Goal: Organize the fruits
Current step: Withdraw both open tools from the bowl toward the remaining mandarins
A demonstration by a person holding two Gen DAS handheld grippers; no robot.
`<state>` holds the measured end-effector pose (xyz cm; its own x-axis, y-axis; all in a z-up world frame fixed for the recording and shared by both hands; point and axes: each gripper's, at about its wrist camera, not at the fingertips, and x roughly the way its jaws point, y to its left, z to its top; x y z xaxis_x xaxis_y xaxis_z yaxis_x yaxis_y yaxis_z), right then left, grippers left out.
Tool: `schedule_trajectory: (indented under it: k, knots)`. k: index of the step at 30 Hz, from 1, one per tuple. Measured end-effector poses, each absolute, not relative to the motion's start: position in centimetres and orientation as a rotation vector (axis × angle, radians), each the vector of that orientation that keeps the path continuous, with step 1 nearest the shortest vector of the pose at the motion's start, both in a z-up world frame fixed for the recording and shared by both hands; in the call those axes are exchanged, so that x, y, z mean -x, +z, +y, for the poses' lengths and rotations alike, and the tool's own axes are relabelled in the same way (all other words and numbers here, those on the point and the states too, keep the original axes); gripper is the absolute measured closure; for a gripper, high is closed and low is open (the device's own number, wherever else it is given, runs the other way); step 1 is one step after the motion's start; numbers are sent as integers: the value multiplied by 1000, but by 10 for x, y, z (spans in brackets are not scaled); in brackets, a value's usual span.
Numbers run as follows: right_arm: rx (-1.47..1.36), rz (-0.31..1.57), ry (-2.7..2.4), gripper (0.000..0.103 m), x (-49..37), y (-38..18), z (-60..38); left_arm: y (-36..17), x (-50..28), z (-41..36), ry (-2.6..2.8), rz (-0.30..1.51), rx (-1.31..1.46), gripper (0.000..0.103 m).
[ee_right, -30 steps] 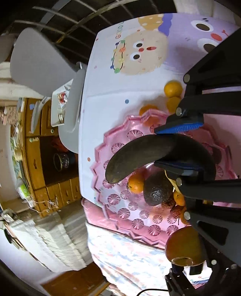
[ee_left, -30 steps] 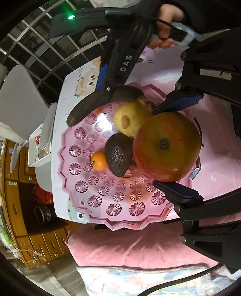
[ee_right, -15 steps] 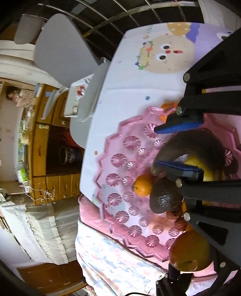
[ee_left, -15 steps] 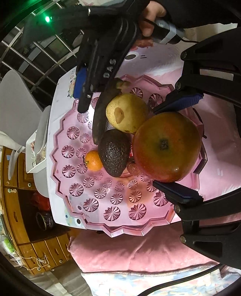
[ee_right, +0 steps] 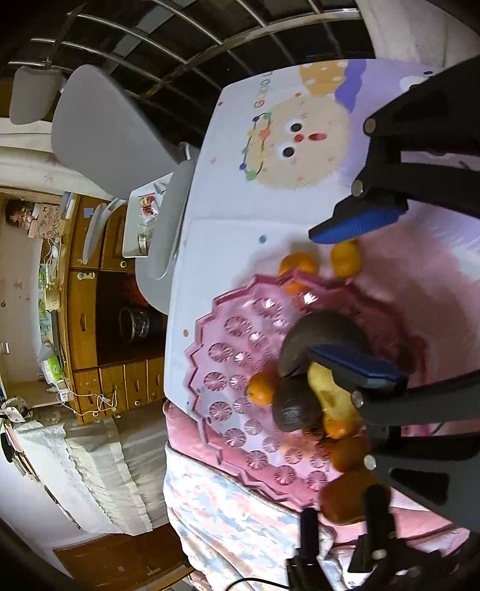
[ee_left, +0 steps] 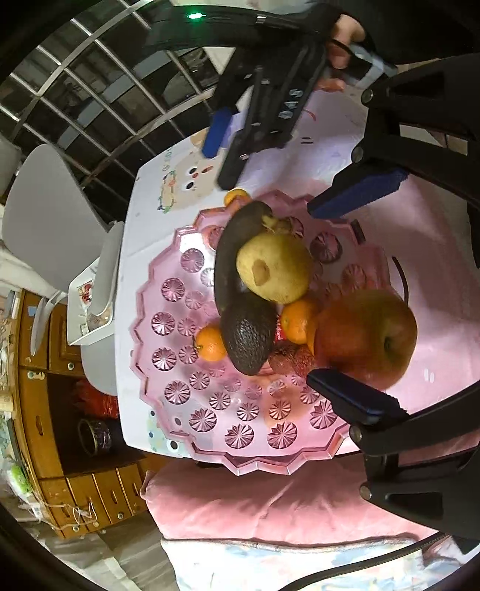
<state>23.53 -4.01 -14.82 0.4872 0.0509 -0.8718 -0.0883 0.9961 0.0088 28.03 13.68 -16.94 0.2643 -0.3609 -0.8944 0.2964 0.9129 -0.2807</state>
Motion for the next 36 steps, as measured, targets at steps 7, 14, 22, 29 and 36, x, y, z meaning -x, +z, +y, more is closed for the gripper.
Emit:
schedule_trajectory:
  k: [7, 14, 22, 29, 36]
  knots:
    - [66, 1064, 171, 43, -217, -148, -65, -147, -279, 117, -392, 1201, 64, 20]
    - [168, 1011, 300, 41, -203, -157, -84, -130, -276, 95, -373, 1199, 56, 17]
    - [266, 944, 409, 41, -193, -187, -104, -122, -283, 67, -383, 1206, 13, 16]
    - [260, 922, 453, 41, -201, -216, -120, -120, -308, 29, -441, 1217, -126, 16]
    - [274, 912, 513, 49, -219, -240, -121, -125, -340, -12, -534, 1225, -316, 16]
